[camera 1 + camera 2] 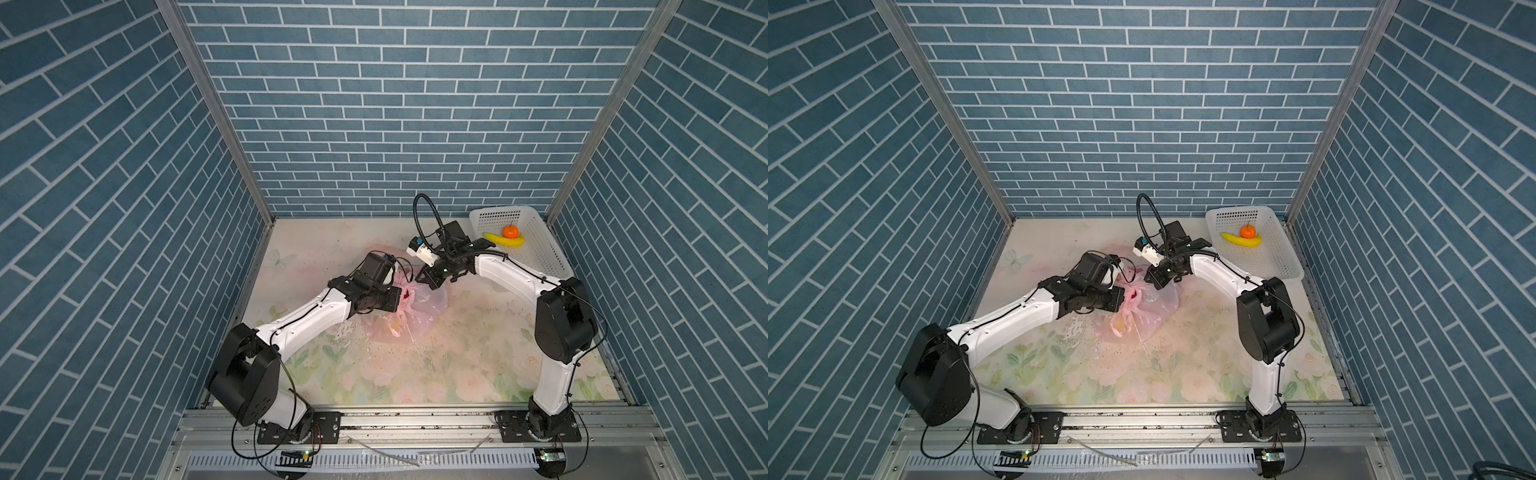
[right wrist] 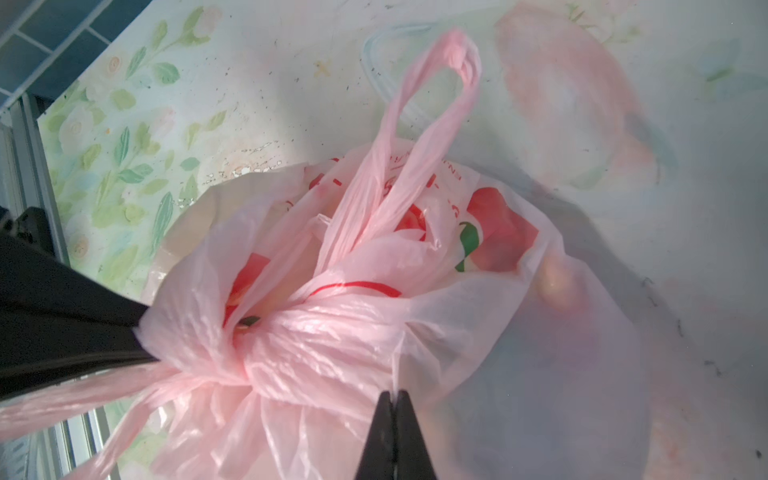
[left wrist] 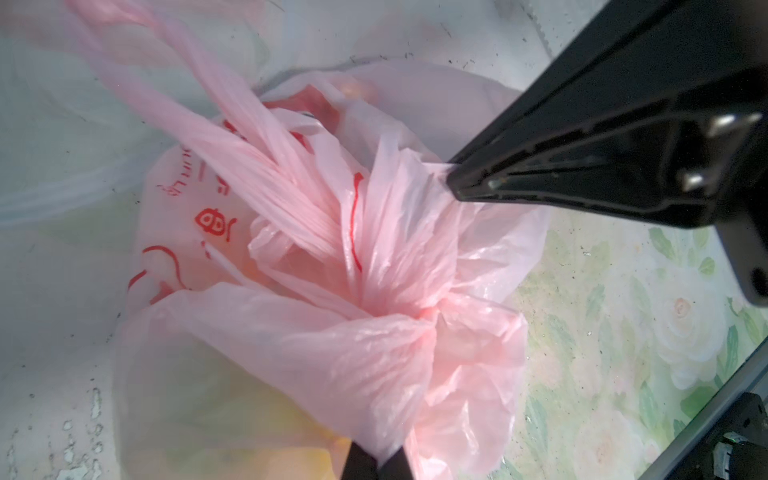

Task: Untie the knot of the plastic bag and take out the fruit

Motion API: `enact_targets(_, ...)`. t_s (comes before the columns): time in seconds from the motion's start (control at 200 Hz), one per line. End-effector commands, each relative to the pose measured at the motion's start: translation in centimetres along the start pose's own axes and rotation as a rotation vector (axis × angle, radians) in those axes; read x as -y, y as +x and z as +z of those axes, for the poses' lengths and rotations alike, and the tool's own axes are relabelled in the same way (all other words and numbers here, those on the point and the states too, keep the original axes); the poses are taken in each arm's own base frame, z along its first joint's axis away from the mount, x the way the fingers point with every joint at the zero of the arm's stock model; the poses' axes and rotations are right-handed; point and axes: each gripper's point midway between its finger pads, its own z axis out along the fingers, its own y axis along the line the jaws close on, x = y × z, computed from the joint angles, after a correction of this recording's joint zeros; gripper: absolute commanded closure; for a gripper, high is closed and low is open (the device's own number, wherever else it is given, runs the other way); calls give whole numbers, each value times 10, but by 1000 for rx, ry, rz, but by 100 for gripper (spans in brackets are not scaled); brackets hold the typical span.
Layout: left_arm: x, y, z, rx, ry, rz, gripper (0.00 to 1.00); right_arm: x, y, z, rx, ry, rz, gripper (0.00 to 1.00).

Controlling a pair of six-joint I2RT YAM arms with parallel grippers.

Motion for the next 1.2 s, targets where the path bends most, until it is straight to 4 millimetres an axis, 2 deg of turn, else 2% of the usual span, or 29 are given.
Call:
enact_targets(0.0,-13,-1,-5,18,-31,-1,100,16,0,-23,46,99,38,100)
enact_targets(0.175,-25,-1,-10,14,-58,-3,100,34,13,-40,72,180,108,100)
enact_targets(0.44,-62,6,-21,39,-107,-97,100,65,44,-69,136,278,284,100)
enact_targets(0.635,-89,17,-29,58,-132,-178,100,83,70,-80,151,347,418,100)
enact_targets(0.875,-114,28,-36,60,-154,-226,100,116,104,-92,129,471,601,100)
enact_targets(1.015,-118,25,-39,62,-153,-214,100,124,106,-96,117,498,621,100)
enact_targets(1.195,-107,3,-43,99,-102,-192,100,117,92,-96,121,439,583,100)
